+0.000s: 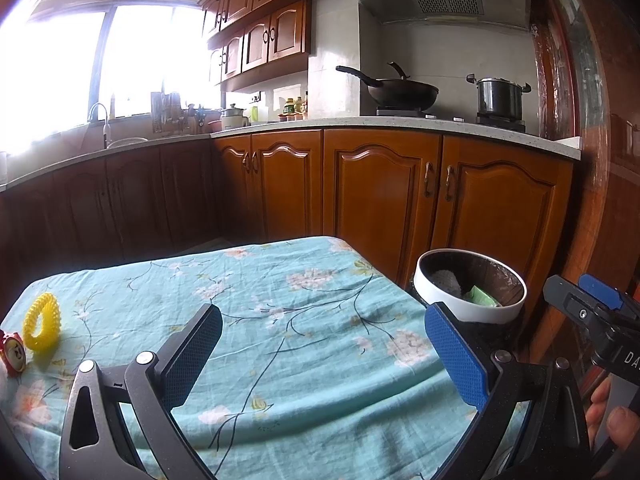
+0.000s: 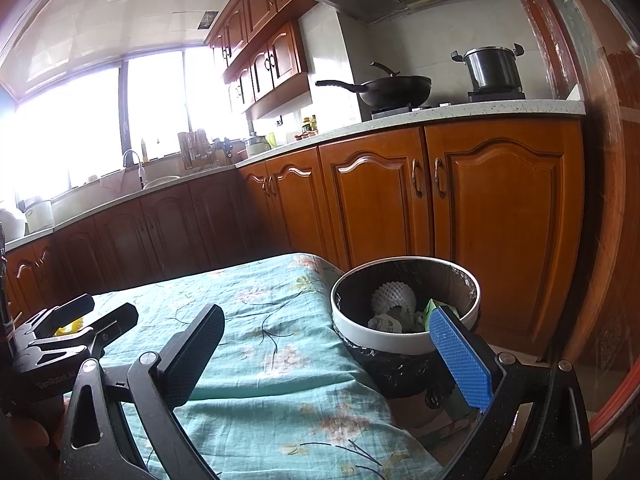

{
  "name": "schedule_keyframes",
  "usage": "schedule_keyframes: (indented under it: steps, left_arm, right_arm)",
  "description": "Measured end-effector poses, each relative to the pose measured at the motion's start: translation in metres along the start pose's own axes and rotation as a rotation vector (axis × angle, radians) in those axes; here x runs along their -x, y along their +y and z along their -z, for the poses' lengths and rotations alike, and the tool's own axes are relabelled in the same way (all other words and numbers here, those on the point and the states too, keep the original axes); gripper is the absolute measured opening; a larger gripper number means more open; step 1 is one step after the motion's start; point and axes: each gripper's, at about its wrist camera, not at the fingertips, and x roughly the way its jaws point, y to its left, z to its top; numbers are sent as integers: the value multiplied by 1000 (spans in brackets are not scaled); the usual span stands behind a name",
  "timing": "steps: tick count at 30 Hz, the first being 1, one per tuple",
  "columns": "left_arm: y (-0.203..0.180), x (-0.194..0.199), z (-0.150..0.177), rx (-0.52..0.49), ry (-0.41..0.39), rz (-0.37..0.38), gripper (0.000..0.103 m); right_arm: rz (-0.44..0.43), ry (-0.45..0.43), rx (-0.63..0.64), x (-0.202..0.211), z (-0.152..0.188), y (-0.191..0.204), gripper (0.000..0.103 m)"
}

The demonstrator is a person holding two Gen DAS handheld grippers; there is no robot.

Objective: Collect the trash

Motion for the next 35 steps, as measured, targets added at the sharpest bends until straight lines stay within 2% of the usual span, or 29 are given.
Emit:
schedule_keyframes:
  steps: [35]
  left_arm:
    - [6, -7, -2, 26, 23, 26, 102]
  right_arm:
    - [-20, 37, 0, -17, -1, 1, 103]
